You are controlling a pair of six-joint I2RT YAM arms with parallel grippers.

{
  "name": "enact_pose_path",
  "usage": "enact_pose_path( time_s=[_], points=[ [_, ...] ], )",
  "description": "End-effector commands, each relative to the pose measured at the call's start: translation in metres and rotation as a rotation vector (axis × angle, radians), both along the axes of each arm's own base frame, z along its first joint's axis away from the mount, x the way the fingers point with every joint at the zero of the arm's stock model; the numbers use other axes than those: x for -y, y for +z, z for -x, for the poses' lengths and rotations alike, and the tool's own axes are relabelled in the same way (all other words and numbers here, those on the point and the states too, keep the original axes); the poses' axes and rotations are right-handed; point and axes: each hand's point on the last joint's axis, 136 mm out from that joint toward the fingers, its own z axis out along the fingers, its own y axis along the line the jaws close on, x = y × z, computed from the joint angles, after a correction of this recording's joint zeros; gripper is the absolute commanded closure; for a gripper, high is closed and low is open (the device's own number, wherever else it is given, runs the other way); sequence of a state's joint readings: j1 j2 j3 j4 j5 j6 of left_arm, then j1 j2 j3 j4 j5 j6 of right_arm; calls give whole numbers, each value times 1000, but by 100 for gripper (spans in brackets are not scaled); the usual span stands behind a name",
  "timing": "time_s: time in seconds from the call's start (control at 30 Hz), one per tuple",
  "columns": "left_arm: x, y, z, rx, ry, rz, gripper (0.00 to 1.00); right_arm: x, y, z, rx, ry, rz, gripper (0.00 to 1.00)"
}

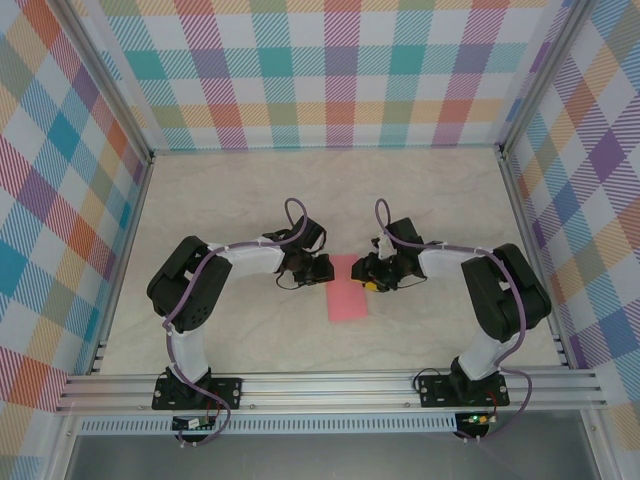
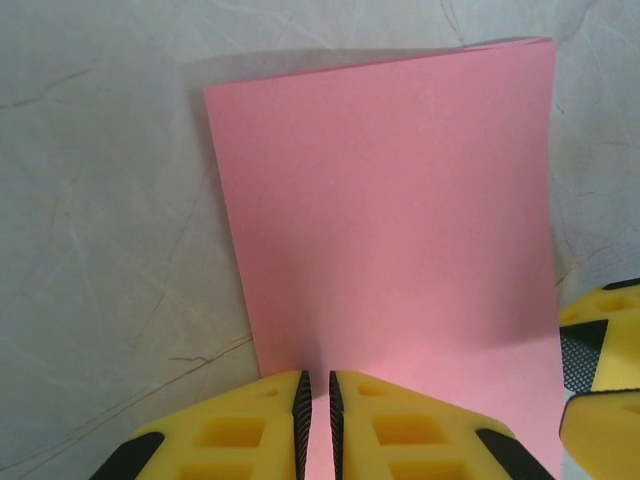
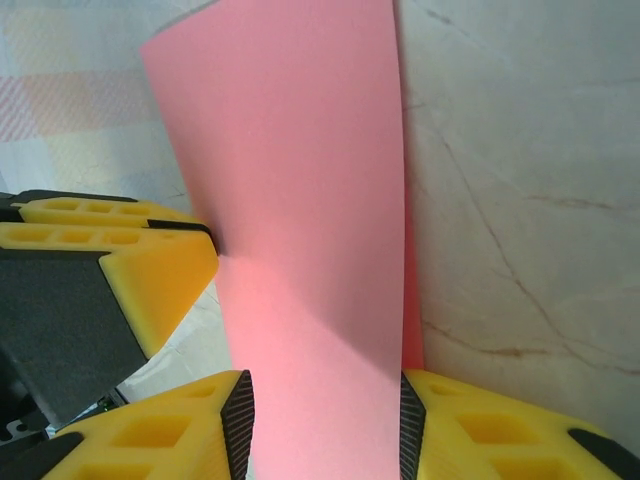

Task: Fold a paper plane with a square sheet of paper (pick it up from the middle)
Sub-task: Third fold the triangle at the center of the table.

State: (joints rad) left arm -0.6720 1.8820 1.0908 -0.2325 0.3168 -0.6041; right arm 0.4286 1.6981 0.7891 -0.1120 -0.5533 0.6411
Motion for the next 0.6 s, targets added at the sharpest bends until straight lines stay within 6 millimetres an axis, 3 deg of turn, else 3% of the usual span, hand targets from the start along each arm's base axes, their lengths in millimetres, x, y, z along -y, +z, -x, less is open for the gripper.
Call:
enact_pose_path(
  time_s=[0.0,0.1,0.23,0.37,0.57],
  points=[
    [-6,-5,11,-14,-28,-38,83,-6,8,-7,29,38,-42,57],
    [-6,-5,11,-13,-27,-37,83,-9,10,-5,23,54,-70,58],
    [-3,1,12,-5,-45,-20,81,-2,-3,0,-18,46,-7,65],
    [-2,17,19,19,-84,-14,78,2,-10,2,-45,34,18,74],
    [-6,41,34,97,-152,-28,68,0,-2,1,-41,23,-4,76]
  ],
)
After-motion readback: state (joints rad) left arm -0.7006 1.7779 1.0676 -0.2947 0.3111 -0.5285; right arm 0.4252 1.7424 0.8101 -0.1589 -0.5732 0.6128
